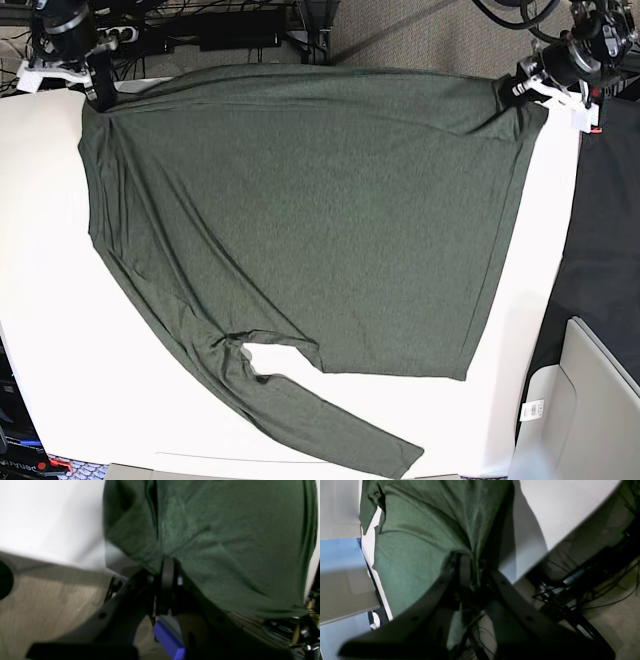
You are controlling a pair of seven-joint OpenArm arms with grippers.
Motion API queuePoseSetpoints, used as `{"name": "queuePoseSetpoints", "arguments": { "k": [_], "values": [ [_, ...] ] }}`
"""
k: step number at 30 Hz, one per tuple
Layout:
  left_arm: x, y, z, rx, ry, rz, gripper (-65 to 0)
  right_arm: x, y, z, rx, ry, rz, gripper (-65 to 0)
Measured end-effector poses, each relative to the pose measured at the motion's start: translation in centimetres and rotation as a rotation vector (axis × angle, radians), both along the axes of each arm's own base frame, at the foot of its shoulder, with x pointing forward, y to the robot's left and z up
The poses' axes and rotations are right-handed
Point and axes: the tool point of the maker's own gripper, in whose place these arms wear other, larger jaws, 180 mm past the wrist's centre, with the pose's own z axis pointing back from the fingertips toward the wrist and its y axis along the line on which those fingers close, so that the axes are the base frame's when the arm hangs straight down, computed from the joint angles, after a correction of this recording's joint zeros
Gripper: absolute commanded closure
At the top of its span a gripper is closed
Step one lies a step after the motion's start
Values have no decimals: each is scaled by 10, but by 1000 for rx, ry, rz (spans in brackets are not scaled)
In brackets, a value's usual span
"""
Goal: Fold the T-shirt properly
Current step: 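Lift the shoulder edge with both grippers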
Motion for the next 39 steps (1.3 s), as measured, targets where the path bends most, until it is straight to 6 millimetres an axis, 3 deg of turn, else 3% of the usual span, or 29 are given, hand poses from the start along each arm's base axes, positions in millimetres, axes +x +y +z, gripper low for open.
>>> {"name": "queuePoseSetpoints", "arguments": {
  "k": [4, 8, 12, 16, 21, 28, 32, 39],
  "values": [
    [7, -6, 11, 7, -37, -22, 0, -1, -5, 5, 9, -21, -22, -4],
    [14, -8, 17, 11, -62, -33, 0, 13, -6, 11, 13, -64, -33, -4],
    [41, -6, 30, 19, -139, -31, 0, 31, -7, 19, -1, -114, -32, -4],
    [52, -10, 34, 10, -140, -57, 0, 51, -13, 26, -47, -144, -34, -4],
    [89, -13, 56, 1, -252, -61, 0, 70, -18, 31, -99, -164, -33, -4],
    [108, -1, 34, -77, -216, 13, 0, 83, -24, -3, -23, -118, -77, -4],
    [121, 4, 26, -115, -207, 50, -1, 95, -24, -12, 15, -121, -91, -4],
    [140, -4, 10, -182, -175, 61, -1, 106, -24, -31, 73, -101, -121, -4]
  ]
}}
